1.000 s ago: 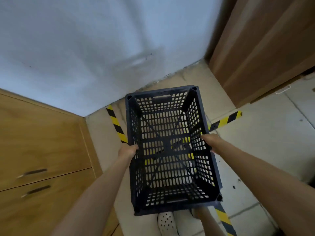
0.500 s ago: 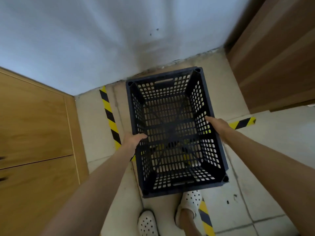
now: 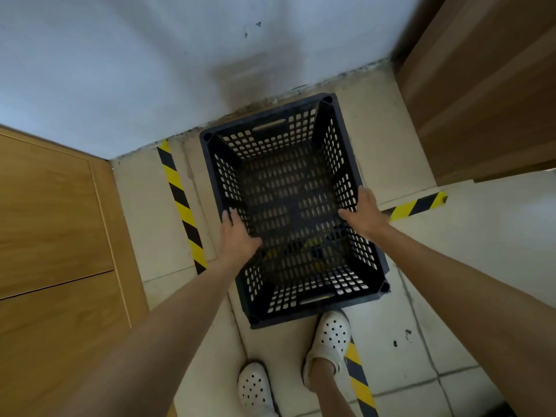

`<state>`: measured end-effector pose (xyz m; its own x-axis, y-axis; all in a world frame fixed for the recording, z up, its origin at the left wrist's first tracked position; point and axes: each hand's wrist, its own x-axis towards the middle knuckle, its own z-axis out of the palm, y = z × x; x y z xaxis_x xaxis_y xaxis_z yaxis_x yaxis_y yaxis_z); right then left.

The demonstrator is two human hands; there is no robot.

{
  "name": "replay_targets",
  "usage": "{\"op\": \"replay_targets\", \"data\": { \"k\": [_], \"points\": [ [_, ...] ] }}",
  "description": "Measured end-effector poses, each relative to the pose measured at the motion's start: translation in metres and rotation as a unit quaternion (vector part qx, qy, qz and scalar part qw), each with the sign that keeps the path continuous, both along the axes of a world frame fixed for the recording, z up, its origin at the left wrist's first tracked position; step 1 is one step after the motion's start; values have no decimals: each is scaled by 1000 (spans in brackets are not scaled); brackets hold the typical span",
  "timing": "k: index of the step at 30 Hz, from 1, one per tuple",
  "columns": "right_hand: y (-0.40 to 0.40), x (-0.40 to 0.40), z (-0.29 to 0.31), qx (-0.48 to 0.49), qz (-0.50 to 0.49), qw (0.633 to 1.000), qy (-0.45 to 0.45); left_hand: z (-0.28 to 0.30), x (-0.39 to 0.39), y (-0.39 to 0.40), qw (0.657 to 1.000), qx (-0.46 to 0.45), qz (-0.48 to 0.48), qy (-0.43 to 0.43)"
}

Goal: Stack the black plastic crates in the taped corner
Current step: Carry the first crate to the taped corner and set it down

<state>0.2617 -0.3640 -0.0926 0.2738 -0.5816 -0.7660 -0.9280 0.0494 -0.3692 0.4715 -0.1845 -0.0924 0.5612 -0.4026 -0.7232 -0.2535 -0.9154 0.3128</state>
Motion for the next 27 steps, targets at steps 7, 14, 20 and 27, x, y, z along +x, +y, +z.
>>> {"op": "replay_targets", "data": {
  "k": [7, 14, 20, 27],
  "points": [
    [52, 20, 7, 27, 151, 987, -39, 17, -68, -44, 933, 5, -345, 100],
    [117, -30, -2, 331, 264, 899, 113, 16, -132, 37, 835, 213, -424, 280],
    [135, -45, -9, 218, 386, 883, 154, 12, -139, 60, 825, 240, -446, 249],
    [135, -42, -12, 189, 396, 887, 144, 19, -131, 61, 846, 216, -431, 226]
  ]
}}
